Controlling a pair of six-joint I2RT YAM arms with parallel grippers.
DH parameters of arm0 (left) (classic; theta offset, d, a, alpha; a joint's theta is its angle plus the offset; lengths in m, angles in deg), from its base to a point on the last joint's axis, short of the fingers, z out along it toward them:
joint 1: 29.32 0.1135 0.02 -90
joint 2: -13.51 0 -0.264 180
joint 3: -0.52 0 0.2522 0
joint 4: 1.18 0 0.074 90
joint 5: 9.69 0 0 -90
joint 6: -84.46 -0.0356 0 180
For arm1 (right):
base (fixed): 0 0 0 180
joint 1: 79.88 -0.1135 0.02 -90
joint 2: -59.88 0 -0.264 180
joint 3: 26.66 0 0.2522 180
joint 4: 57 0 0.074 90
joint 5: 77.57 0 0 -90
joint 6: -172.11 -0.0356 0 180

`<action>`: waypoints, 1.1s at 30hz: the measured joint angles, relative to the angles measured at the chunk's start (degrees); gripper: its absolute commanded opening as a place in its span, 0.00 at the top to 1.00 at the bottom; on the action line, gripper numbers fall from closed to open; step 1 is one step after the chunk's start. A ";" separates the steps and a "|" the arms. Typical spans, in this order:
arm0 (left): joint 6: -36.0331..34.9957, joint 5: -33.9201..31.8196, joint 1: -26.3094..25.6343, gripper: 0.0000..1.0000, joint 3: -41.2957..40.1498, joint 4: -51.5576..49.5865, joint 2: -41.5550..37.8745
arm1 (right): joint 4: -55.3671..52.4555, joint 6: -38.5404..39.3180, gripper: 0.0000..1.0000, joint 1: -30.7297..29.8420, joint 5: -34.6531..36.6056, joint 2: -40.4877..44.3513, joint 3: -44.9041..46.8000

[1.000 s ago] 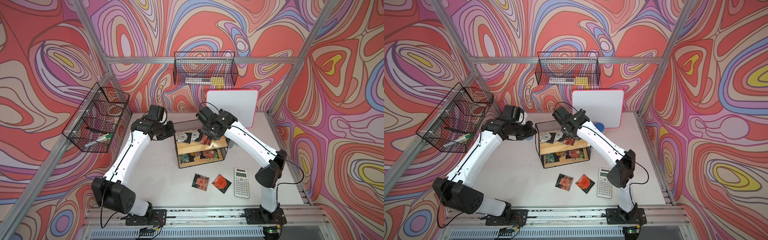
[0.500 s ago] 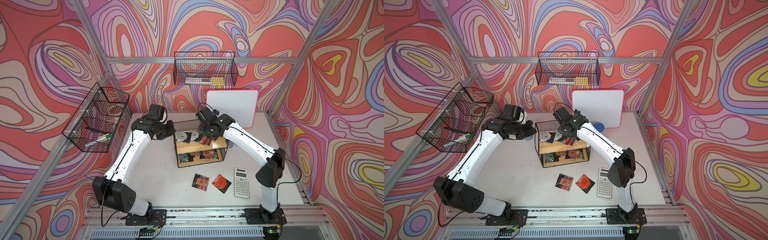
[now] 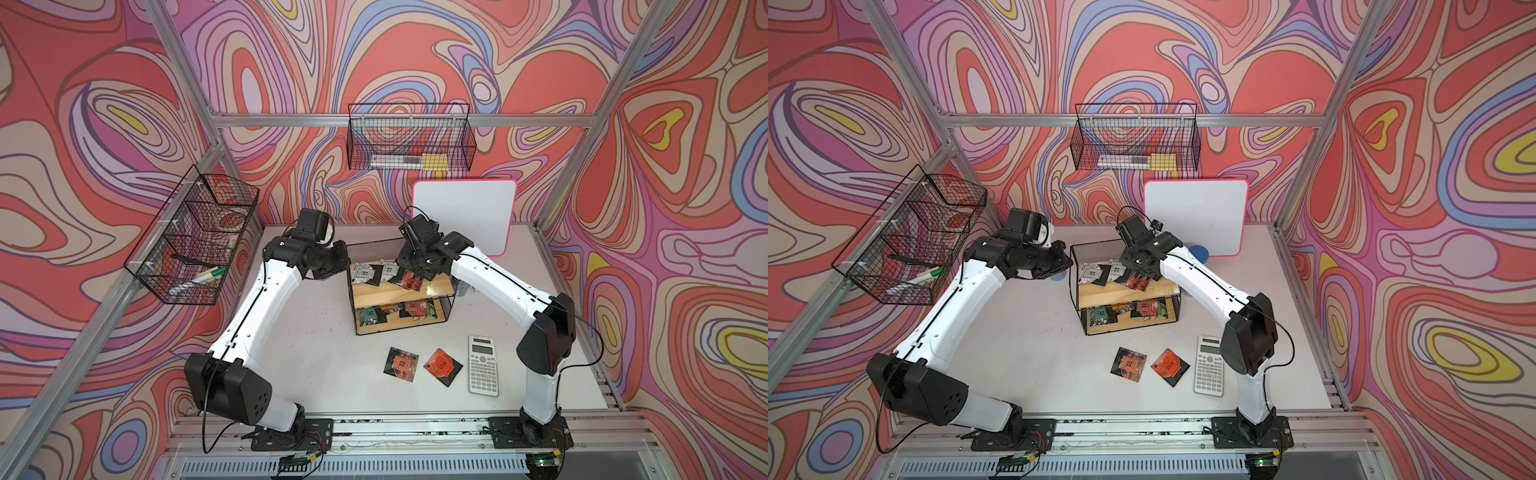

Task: Remove the tea bags from the shelf
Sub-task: Pick up the tea bag from the shelf.

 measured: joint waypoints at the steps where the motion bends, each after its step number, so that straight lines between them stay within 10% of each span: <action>1: 0.00 0.00 0.00 0.95 0.00 -0.02 0.00 | 0.35 0.02 0.78 0.00 -0.20 0.02 0.20; 33: -0.22 0.02 0.00 0.95 0.00 0.00 0.00 | 3.65 -0.74 0.83 0.52 -2.23 0.02 3.28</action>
